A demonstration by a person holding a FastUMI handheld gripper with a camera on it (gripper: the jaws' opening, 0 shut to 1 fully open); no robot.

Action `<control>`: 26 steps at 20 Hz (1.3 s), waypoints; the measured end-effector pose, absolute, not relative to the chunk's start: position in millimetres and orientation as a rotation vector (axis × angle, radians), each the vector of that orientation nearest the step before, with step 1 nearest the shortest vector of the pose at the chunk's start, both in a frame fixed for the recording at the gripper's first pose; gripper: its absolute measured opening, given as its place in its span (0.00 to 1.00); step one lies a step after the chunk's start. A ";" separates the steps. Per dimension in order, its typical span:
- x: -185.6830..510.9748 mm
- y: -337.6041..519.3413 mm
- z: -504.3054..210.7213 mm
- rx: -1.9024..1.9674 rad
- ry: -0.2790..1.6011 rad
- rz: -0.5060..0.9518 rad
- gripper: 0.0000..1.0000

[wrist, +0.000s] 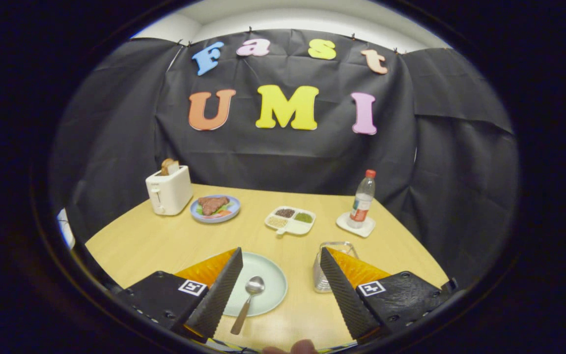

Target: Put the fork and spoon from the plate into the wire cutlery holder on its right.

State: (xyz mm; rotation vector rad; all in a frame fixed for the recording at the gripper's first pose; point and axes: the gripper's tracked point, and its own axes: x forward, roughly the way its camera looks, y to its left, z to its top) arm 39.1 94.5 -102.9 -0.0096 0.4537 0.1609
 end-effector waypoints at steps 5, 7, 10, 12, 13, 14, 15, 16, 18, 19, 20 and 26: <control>41.6 114.9 -139.5 -0.012 0.606 0.189 0.96; 41.0 120.3 -156.7 -0.002 0.666 0.199 0.96; 40.9 122.4 -180.7 0.004 0.751 0.191 0.96; 37.0 125.3 -195.3 0.015 0.804 0.192 0.95; 35.1 126.9 -202.7 0.022 0.832 0.195 0.94; 32.6 128.9 -209.0 0.029 0.862 0.197 0.93; 28.7 131.5 -214.1 0.034 0.888 0.201 0.91; 24.5 134.5 -218.6 0.036 0.914 0.204 0.89; 15.2 139.7 -225.7 0.046 0.960 0.213 0.79; 11.2 142.5 -229.8 0.053 0.984 0.221 0.75; 7.6 144.3 -234.3 0.059 1.008 0.225 0.70; 9.9 139.2 -240.9 0.073 1.065 0.182 0.33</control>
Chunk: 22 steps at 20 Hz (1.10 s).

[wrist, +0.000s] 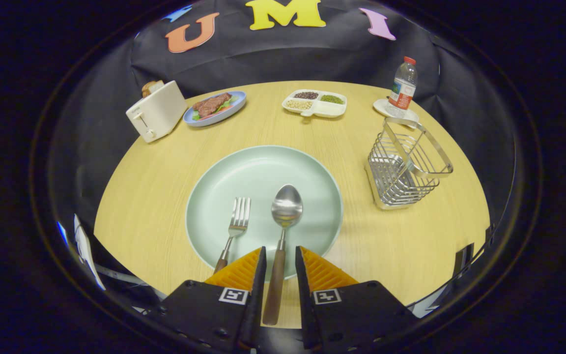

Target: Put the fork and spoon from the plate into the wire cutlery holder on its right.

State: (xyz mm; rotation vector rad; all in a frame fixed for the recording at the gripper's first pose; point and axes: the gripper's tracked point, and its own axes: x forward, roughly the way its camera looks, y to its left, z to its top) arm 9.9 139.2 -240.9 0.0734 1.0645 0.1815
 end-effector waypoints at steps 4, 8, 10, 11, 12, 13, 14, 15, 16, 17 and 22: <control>2.8 137.7 -247.2 0.080 1.127 0.170 0.12; 16.7 136.4 -242.6 0.147 1.125 0.166 0.06; 12.5 135.3 -244.5 0.162 1.121 0.167 0.01; 12.3 135.0 -243.6 0.173 1.122 0.166 0.01; 13.4 135.5 -238.9 0.194 1.118 0.170 0.01; 14.5 136.2 -233.0 0.207 1.112 0.177 0.01; 15.1 134.4 -223.0 0.218 1.101 0.185 0.01; 16.6 135.6 -212.3 0.227 1.086 0.196 0.01; 17.2 133.8 -199.1 0.234 1.068 0.208 0.00; 18.6 130.9 -186.3 0.237 1.046 0.217 0.00; 27.9 82.1 -133.7 0.266 1.001 0.214 0.00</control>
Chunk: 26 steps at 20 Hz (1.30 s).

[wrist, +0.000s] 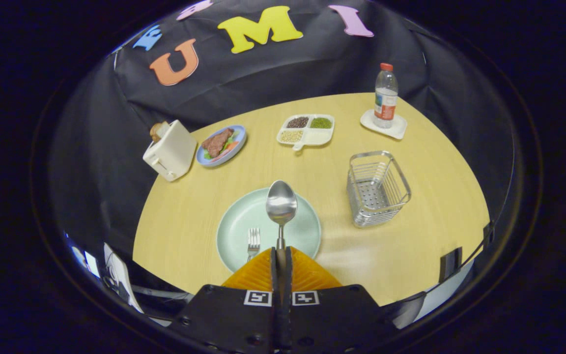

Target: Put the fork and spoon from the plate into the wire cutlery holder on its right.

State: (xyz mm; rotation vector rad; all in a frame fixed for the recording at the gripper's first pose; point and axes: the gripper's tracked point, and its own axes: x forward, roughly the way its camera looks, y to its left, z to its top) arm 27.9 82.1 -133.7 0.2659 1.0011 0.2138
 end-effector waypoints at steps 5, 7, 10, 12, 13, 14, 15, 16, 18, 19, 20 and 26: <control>52.6 2.1 -120.7 0.271 1.051 0.109 0.00; 59.5 -10.0 -123.8 0.284 1.104 0.098 0.00; 66.0 -9.9 -134.2 0.348 1.191 0.093 0.01; 62.7 -10.0 -141.1 0.368 1.249 0.089 0.01; 65.2 -8.8 -143.1 0.381 1.268 0.081 0.01; 66.9 -9.8 -143.9 0.380 1.276 0.068 0.00; 70.5 -11.4 -145.6 0.372 1.277 0.053 0.00; 73.2 -14.0 -146.1 0.363 1.277 0.036 0.01; 77.5 -17.8 -147.1 0.345 1.284 0.006 0.01; 76.6 -18.2 -146.7 0.341 1.291 -0.003 0.01; 78.0 -18.3 -148.0 0.335 1.295 -0.010 0.01; 88.3 -21.8 -150.8 0.337 1.290 -0.033 0.04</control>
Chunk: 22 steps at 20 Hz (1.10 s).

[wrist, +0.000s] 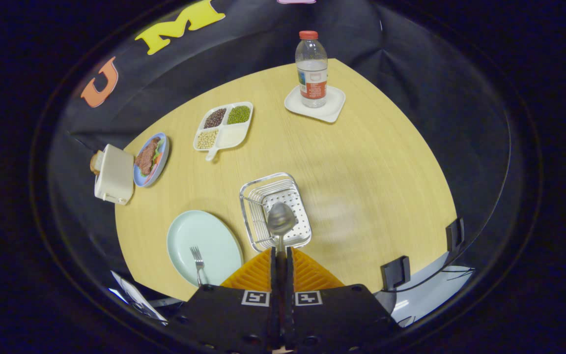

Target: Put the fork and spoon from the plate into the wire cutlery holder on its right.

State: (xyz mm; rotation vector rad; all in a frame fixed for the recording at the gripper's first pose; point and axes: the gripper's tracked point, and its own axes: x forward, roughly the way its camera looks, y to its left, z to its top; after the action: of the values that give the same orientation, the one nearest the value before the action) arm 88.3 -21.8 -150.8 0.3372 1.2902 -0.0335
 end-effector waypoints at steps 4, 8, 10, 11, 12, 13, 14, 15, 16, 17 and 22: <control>88.4 -19.7 -139.6 0.351 1.262 -0.022 0.34; 87.2 -17.3 -128.2 0.338 1.219 -0.032 0.56; 83.6 -14.5 -119.4 0.324 1.193 -0.033 0.77; 79.7 -10.4 -116.4 0.307 1.183 -0.029 0.87; 75.3 -7.4 -112.7 0.296 1.175 -0.029 0.88; 70.1 -3.6 -107.3 0.288 1.163 -0.027 0.88; 64.7 1.2 -102.0 0.283 1.153 -0.026 0.88; 57.4 9.8 -96.1 0.277 1.142 -0.019 0.88; 48.8 18.5 -91.6 0.266 1.137 -0.008 0.88; 39.0 29.1 -87.5 0.252 1.131 0.007 0.88; 2.0 84.6 -84.1 0.173 1.126 0.096 0.89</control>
State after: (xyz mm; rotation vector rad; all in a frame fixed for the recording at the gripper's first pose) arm 2.0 84.6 -84.1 0.1725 1.1257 0.0965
